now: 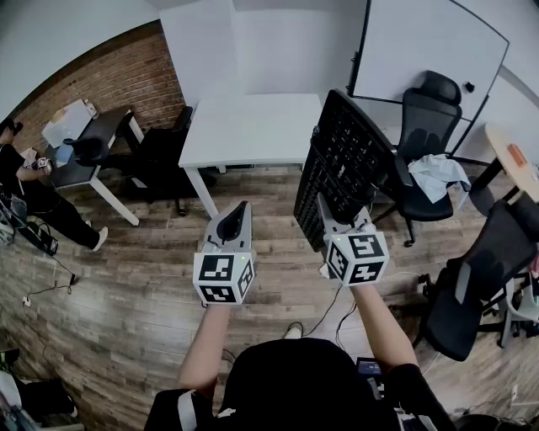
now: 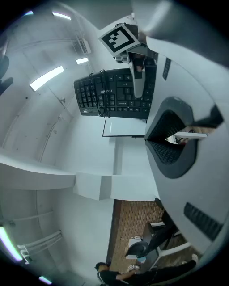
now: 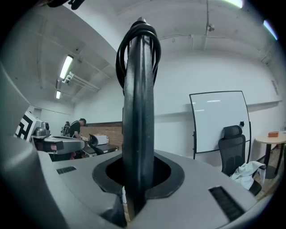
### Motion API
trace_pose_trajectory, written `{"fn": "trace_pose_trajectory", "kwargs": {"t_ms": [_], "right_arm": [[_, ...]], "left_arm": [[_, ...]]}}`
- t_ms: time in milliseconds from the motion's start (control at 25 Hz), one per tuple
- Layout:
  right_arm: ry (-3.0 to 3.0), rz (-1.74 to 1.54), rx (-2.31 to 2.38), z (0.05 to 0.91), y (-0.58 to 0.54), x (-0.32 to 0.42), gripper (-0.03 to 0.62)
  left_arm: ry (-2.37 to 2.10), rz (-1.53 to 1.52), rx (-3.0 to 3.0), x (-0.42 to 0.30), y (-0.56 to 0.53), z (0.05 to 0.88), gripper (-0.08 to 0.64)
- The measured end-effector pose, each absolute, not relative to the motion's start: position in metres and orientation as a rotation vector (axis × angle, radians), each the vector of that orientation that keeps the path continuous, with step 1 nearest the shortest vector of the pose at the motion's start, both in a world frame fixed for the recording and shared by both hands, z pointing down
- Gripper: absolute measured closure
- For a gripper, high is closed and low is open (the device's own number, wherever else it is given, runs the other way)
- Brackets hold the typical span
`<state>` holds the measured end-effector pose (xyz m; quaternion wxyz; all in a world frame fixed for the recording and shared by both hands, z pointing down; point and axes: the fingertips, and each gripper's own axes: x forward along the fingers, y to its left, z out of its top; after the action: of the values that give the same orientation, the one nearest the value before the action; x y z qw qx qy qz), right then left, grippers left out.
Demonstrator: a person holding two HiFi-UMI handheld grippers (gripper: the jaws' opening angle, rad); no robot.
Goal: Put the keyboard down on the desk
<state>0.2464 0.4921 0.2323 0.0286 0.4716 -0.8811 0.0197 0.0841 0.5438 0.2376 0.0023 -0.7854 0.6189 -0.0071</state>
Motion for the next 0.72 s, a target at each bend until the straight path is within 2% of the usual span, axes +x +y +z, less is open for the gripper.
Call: {"fn": "trace_pose_trajectory", "kwargs": {"t_ms": [720], "right_arm": [[-2.746,0.113,1.437,0.241,0.483,0.254,0.495]], "left_arm": [[1.971,-0.058,-2.461,0.098,0.538,0.252,0.549]]}}
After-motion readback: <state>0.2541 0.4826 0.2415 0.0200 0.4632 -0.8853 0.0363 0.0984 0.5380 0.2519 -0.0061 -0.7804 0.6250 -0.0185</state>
